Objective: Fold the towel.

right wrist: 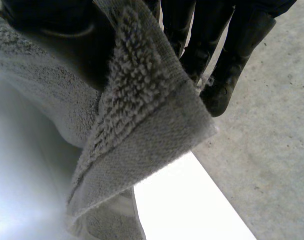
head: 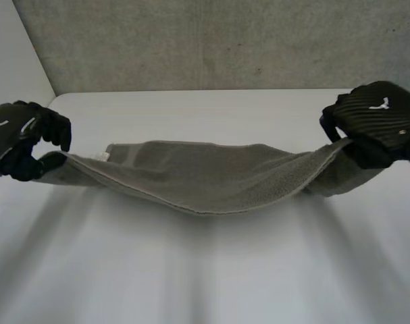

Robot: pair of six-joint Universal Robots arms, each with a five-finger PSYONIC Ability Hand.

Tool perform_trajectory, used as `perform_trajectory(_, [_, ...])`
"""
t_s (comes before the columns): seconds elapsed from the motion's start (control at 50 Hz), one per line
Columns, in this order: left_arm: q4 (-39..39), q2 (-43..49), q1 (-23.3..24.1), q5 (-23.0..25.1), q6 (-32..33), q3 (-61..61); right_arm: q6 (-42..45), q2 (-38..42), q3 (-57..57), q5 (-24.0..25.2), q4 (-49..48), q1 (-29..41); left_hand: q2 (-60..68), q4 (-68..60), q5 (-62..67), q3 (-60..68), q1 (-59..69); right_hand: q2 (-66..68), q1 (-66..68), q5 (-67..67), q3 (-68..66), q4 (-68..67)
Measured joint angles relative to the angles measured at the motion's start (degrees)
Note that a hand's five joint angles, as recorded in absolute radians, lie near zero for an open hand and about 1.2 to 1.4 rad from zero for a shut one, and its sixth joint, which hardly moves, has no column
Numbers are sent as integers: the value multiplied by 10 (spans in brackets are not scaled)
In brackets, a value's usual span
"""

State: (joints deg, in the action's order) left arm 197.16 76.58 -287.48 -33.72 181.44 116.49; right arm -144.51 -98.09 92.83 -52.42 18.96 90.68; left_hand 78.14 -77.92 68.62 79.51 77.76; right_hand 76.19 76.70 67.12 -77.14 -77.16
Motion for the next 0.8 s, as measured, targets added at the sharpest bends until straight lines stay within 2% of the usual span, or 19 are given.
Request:
perform_trajectory(0.12, [6, -10, -1, 16, -21, -1, 13, 17, -23, 24, 70, -37, 0, 0, 0, 0, 0, 0, 0, 0, 0, 0])
perform_trajectory(0.26, [57, 76, 65, -1, -22, -24, 61, 122, -47, 7, 86, -41, 0, 0, 0, 0, 0, 0, 0, 0, 0, 0])
perform_trajectory(0.32, [75, 135, 102, -27, -20, -54, 74, 177, -73, -20, 86, -31, 0, 0, 0, 0, 0, 0, 0, 0, 0, 0])
perform_trajectory(0.4, [86, 233, 150, -79, -7, -118, 83, 260, -130, -80, 84, 2, 0, 0, 0, 0, 0, 0, 0, 0, 0, 0])
perform_trajectory(0.52, [59, 344, 191, -136, 35, -227, 76, 333, -196, -135, 66, 40, 0, 0, 0, 0, 0, 0, 0, 0, 0, 0])
perform_trajectory(0.7, [-11, 486, 239, -223, 128, -408, 18, 392, -258, -167, 0, 70, 0, 0, 0, 0, 0, 0, 0, 0, 0, 0])
perform_trajectory(0.8, [-35, 542, 253, -261, 157, -481, 0, 418, -281, -191, -22, 80, 0, 0, 0, 0, 0, 0, 0, 0, 0, 0])
